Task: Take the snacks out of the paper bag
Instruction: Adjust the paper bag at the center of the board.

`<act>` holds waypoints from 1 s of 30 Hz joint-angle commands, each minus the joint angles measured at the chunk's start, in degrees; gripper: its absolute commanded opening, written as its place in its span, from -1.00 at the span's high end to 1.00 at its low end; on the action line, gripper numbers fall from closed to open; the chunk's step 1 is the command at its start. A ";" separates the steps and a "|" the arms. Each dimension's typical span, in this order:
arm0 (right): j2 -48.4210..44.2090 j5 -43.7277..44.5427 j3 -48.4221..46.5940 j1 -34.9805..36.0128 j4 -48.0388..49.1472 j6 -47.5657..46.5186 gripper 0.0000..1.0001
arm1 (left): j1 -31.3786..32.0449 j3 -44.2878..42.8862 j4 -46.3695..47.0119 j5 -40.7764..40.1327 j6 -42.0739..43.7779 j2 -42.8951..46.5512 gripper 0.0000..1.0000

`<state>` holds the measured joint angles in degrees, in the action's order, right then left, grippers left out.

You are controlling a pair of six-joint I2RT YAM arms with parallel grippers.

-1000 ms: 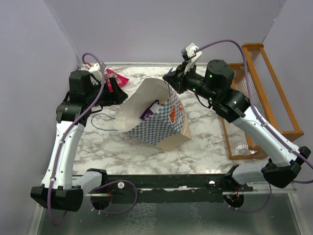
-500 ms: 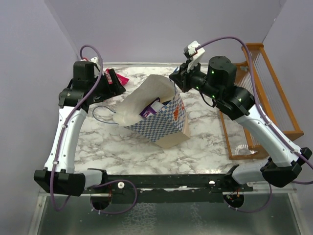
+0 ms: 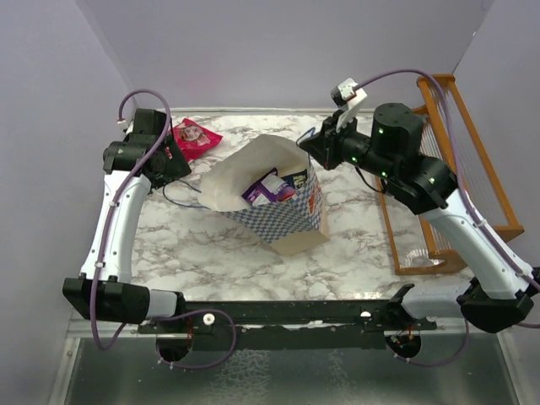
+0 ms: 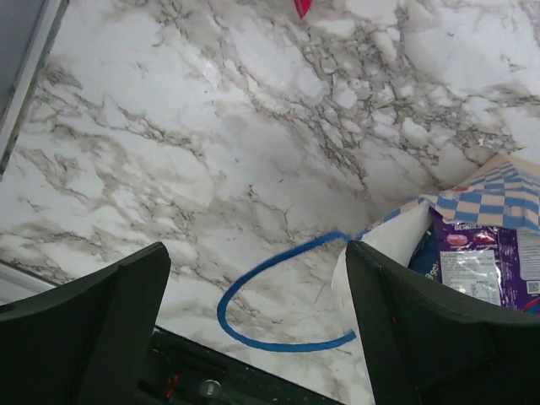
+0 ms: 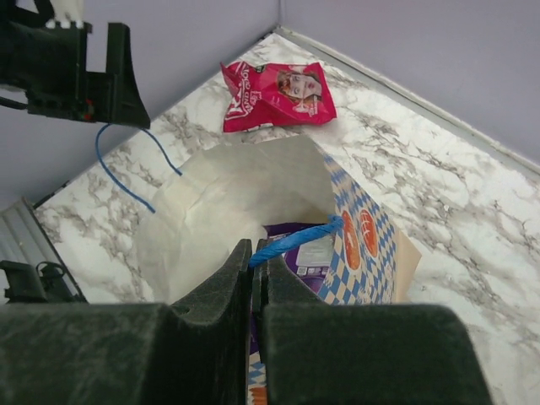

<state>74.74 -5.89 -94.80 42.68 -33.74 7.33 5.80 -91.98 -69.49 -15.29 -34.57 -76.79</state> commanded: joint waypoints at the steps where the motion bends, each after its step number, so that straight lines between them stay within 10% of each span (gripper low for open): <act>1: -7.11 -0.21 2.24 -0.05 -0.26 4.98 0.97 | -0.44 5.22 4.06 4.96 -3.15 6.46 -0.72; 6: -12.44 2.45 9.79 -0.05 2.51 8.58 0.97 | -0.44 19.11 24.59 23.64 -5.24 18.49 -0.20; 11: -12.88 6.66 10.57 -0.05 0.60 12.61 0.97 | -0.44 19.81 24.15 22.47 -4.31 20.25 0.24; 20: -11.69 6.65 12.14 -0.05 -1.26 14.49 0.91 | -0.44 22.88 31.16 26.36 -7.19 17.00 0.09; 23: -12.61 8.46 13.30 -0.05 -1.79 14.98 0.83 | -0.44 21.83 34.74 27.91 -7.30 15.96 0.42; 27: -13.12 13.67 12.27 -0.05 -7.39 15.48 0.47 | -0.44 22.17 39.19 29.34 -8.58 16.55 1.00; 30: -13.95 18.81 11.38 -0.05 -13.16 16.76 0.15 | -0.44 23.75 46.04 33.92 -12.07 17.59 1.00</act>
<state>62.94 4.40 -81.49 42.63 -39.20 21.74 5.39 -68.69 -35.07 12.58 -42.59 -61.32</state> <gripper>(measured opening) 0.308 0.024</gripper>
